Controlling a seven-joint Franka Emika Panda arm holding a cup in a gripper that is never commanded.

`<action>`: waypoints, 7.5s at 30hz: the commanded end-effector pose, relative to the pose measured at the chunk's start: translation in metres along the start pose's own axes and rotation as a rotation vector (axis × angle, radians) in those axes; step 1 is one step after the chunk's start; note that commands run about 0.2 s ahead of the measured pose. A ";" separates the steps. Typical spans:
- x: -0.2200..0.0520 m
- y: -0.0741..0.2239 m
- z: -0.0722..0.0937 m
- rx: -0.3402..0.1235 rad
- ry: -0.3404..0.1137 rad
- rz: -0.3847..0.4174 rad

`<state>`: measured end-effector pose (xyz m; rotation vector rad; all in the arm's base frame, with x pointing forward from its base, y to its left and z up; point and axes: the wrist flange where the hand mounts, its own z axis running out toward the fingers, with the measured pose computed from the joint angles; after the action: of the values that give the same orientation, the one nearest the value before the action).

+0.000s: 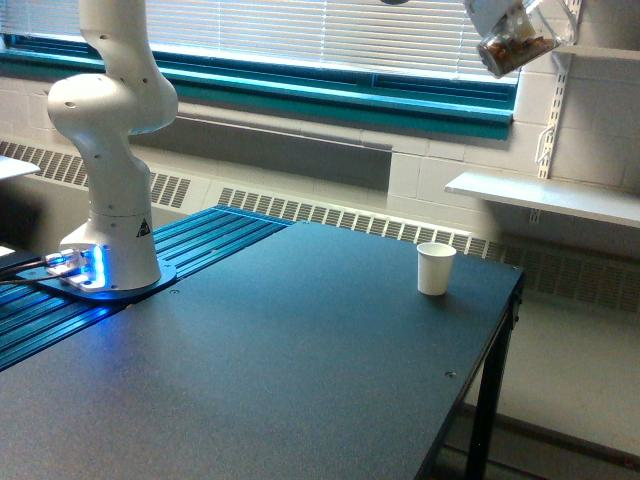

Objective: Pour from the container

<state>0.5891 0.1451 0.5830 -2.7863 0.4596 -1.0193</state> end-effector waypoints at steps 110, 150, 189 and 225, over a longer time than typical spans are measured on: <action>-0.286 0.001 0.077 -0.064 -0.376 -0.158; -0.314 -0.002 0.118 -0.104 -0.515 -0.184; -0.322 -0.003 0.155 -0.169 -0.611 -0.176; -0.321 -0.007 0.175 -0.206 -0.672 -0.183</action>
<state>0.4674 0.2597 0.2533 -3.1524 0.2269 -0.0108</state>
